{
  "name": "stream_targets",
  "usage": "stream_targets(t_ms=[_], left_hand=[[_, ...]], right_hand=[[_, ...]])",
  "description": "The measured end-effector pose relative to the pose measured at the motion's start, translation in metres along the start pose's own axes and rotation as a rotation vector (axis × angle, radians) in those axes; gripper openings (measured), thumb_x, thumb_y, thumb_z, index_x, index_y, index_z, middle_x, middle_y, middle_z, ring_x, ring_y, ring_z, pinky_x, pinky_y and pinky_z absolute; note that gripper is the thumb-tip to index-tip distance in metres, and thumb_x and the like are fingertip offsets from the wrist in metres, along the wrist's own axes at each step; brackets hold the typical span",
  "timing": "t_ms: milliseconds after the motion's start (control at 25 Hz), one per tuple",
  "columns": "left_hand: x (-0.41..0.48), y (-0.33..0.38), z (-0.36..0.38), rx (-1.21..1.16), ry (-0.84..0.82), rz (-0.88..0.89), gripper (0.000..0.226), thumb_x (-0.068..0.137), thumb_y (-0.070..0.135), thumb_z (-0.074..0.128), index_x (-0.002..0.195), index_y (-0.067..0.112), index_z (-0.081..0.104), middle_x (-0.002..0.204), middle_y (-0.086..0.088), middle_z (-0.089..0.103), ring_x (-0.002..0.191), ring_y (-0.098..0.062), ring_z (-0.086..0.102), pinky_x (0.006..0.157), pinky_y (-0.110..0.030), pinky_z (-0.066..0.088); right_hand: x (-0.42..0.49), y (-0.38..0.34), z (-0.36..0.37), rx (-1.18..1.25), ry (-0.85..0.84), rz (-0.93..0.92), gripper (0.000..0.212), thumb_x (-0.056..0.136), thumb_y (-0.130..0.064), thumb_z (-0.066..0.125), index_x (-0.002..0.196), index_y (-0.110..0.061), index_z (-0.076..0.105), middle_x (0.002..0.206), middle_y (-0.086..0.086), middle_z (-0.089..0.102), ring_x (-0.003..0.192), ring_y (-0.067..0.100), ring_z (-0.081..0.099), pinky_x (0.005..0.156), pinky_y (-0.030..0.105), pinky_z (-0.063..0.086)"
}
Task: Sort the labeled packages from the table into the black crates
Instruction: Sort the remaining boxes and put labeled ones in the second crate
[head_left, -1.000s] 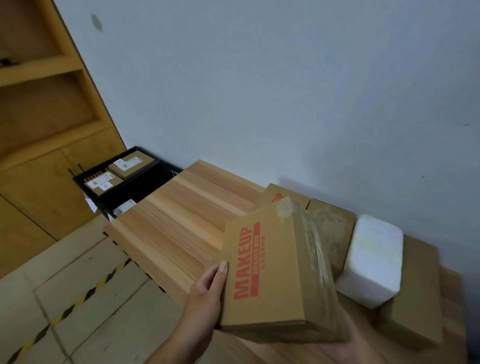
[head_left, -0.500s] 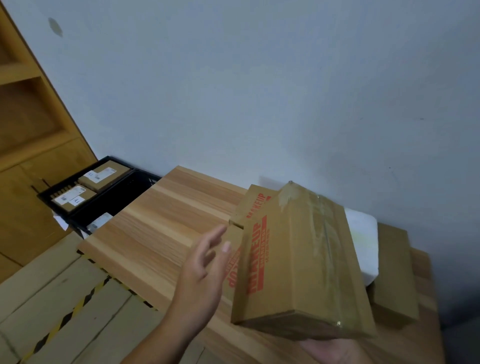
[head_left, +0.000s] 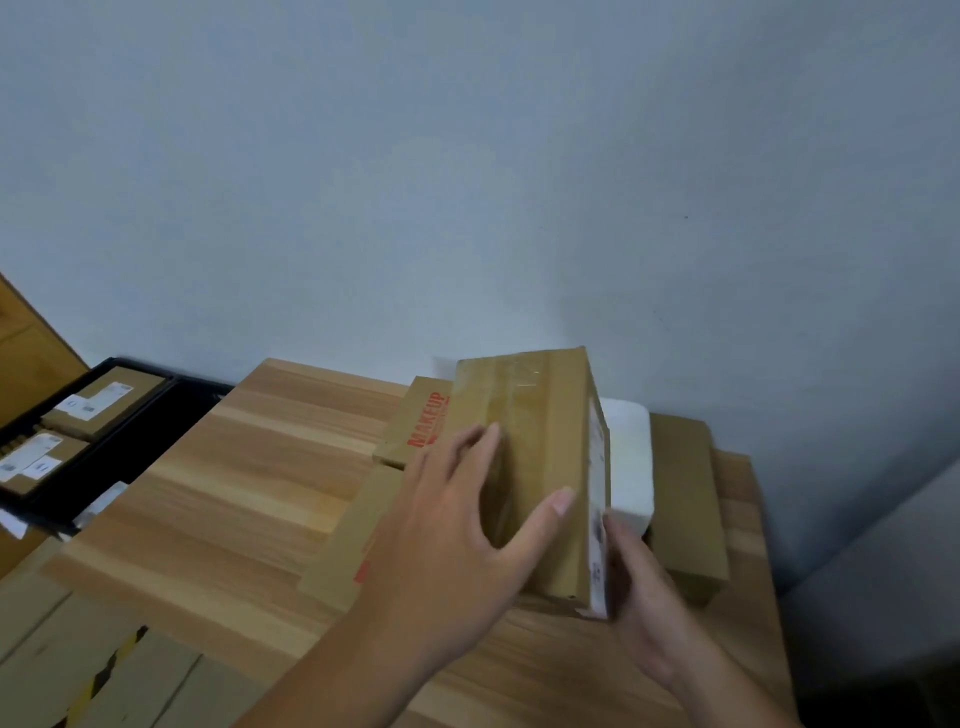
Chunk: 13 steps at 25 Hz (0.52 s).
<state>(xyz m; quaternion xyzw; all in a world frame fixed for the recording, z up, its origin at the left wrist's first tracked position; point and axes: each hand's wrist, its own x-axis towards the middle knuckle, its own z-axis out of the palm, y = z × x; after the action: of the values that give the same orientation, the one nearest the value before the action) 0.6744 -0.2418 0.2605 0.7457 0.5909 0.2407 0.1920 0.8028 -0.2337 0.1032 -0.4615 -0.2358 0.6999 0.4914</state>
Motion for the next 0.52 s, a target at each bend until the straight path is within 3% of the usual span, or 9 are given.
stream_targets(t_ms=[40,80,120,240,360,520], left_hand=[[0.003,-0.001,0.006,-0.026,-0.008,-0.021,0.101,0.072,0.101,0.029,0.156,0.048,0.022,0.153,0.036,0.016,0.143,0.008,0.02,0.117,-0.037,0.038],[0.005,-0.002,0.011,-0.073,-0.001,-0.033,0.105,0.069,0.103,0.033,0.157,0.047,0.021,0.152,0.035,0.015,0.143,0.008,0.021,0.116,-0.035,0.038],[0.007,-0.003,0.016,-0.139,0.003,-0.056,0.107,0.066,0.103,0.037,0.156,0.048,0.021,0.15,0.036,0.018,0.141,0.008,0.023,0.113,-0.032,0.039],[0.013,-0.013,0.027,-0.396,0.069,-0.116,0.098,0.064,0.098,0.052,0.149,0.052,0.036,0.14,0.038,0.035,0.133,0.01,0.038,0.105,-0.029,0.044],[0.013,-0.03,0.036,-0.72,0.121,-0.242,0.076,0.064,0.08,0.066,0.136,0.056,0.054,0.135,0.027,0.057,0.122,0.001,0.059,0.096,-0.034,0.057],[0.002,-0.068,0.032,-0.921,0.168,-0.352,0.056,0.068,0.071,0.064,0.122,0.057,0.066,0.123,0.018,0.072,0.107,-0.005,0.071,0.07,-0.016,0.057]], right_hand=[[-0.015,-0.061,-0.047,-0.162,-0.015,-0.073,0.065,0.08,-0.072,0.065,0.137,-0.04,0.06,0.135,0.0,0.068,0.124,0.02,0.065,0.104,0.055,0.051],[-0.018,-0.06,-0.055,-0.221,0.033,-0.14,0.059,0.085,-0.074,0.057,0.137,-0.044,0.059,0.137,-0.001,0.066,0.126,0.019,0.064,0.107,0.057,0.048],[-0.029,-0.057,-0.054,-0.098,-0.011,-0.104,0.057,0.09,-0.075,0.047,0.138,-0.046,0.057,0.14,-0.002,0.064,0.129,0.019,0.062,0.11,0.059,0.043],[-0.026,-0.064,-0.08,-0.003,-0.108,-0.242,0.063,0.1,-0.071,0.026,0.147,-0.037,0.05,0.15,0.004,0.055,0.14,0.023,0.051,0.115,0.055,0.031],[-0.027,-0.079,-0.084,0.005,-0.139,-0.25,0.061,0.1,-0.066,0.04,0.15,-0.033,0.047,0.154,0.004,0.051,0.143,0.022,0.048,0.115,0.05,0.03],[-0.025,-0.075,-0.058,-0.163,-0.134,-0.249,0.072,0.08,-0.067,0.071,0.145,-0.046,0.049,0.146,-0.009,0.059,0.135,0.016,0.056,0.108,0.047,0.046]])
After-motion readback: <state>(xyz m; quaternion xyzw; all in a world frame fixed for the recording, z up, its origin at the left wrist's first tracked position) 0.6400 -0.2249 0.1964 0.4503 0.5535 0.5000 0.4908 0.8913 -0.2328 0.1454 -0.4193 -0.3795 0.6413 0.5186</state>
